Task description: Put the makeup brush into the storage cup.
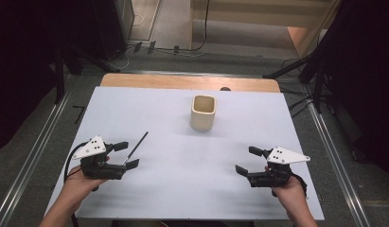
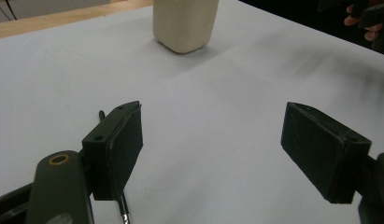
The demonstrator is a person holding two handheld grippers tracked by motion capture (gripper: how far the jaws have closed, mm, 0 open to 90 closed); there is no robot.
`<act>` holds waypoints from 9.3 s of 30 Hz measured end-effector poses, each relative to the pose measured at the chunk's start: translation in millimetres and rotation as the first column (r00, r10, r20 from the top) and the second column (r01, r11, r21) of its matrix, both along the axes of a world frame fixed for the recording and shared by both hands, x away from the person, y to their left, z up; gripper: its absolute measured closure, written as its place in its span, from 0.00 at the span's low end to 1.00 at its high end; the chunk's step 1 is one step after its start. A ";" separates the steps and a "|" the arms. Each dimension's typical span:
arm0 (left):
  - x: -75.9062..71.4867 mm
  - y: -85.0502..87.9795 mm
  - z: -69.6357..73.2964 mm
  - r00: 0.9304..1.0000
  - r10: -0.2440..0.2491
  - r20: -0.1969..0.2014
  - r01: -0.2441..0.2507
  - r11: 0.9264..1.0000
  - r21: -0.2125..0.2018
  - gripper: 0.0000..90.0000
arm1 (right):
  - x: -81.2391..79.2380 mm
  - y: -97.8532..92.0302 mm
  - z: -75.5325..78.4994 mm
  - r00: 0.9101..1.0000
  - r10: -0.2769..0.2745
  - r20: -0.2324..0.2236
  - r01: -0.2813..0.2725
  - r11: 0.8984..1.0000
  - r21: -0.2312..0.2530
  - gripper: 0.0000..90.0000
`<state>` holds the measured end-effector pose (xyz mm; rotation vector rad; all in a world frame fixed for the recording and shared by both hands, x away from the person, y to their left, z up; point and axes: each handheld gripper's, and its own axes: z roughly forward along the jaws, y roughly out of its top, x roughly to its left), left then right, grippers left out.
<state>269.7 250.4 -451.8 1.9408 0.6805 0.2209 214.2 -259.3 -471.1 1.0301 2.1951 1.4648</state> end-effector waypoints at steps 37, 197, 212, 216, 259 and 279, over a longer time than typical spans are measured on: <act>5.4 5.5 3.0 0.995 0.100 0.025 -0.099 0.995 -0.017 0.24 | 1.6 2.9 -3.2 1.000 0.018 -0.024 -0.019 1.000 -0.015 0.17; 91.8 -58.4 5.2 0.864 0.308 -0.398 0.043 0.742 0.669 0.24 | -4.3 3.5 -10.1 0.997 0.032 -0.069 -0.039 0.993 -0.114 0.17; 95.6 -52.8 -13.6 0.847 0.338 -0.411 0.031 0.740 0.672 0.24 | -4.2 4.6 -10.6 0.997 0.040 -0.071 -0.048 0.992 -0.116 0.17; 96.0 -53.0 -17.0 0.845 0.350 -0.403 0.024 0.729 0.684 0.24 | -4.2 4.8 -10.7 0.997 0.041 -0.071 -0.049 0.992 -0.118 0.17; 97.0 -58.0 -12.1 0.794 0.452 -0.405 -0.022 0.689 0.724 0.94 | -4.6 5.8 -11.3 0.996 0.049 -0.074 -0.058 0.990 -0.132 0.17; 98.9 -43.2 3.5 0.798 0.412 -0.440 -0.060 0.781 0.621 0.95 | -4.4 5.9 -11.1 0.996 0.055 -0.074 -0.064 0.989 -0.134 0.17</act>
